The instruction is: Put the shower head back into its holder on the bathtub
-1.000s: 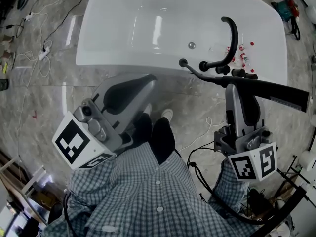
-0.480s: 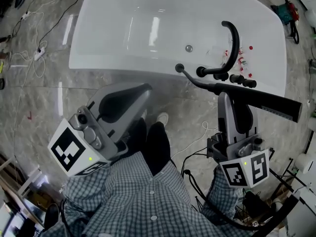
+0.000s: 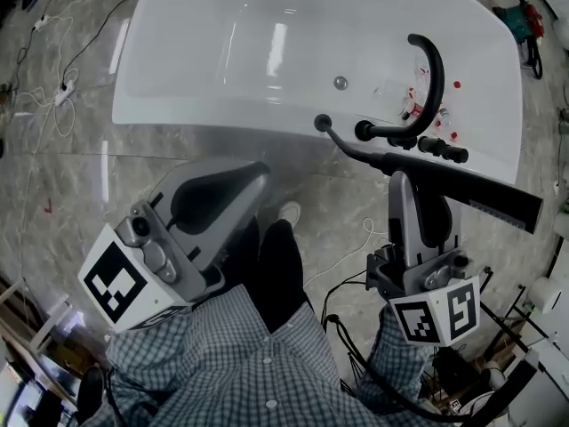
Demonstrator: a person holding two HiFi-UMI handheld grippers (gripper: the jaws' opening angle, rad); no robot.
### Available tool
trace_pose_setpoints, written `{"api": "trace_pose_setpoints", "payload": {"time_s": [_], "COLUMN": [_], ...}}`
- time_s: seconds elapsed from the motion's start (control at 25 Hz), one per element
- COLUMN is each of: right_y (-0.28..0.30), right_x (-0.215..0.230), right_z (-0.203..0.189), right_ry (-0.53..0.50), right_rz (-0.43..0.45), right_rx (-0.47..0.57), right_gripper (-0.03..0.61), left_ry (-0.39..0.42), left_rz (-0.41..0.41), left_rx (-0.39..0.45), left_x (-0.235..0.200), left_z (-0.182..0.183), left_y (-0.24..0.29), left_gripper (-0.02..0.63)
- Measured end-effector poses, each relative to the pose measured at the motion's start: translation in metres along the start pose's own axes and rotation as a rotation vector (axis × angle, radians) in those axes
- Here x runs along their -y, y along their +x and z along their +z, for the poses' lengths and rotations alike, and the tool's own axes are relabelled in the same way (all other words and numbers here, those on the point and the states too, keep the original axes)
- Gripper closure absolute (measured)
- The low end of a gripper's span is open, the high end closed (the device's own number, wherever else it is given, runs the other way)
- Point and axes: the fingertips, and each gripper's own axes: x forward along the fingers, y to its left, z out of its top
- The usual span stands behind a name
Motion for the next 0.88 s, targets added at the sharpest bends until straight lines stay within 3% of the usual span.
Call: {"api": "trace_pose_setpoints", "payload": {"time_s": [0.28,0.88], "right_y": [0.022,0.051], "right_x": [0.012,0.038], "right_z": [-0.024,-0.058], "right_ry": [0.000,0.020], "right_rz": [0.012,0.005], "right_rx": [-0.024,-0.024], "right_gripper": [0.456,0.456], "left_ry": [-0.006,-0.063], "left_rz": [-0.002,-0.009], "left_rx": [0.013,-0.043], "left_x": [-0.020,-0.048], "left_z": [-0.019,-0.065], "left_y": [0.016,0.036], "left_gripper": [0.606,0.606]}}
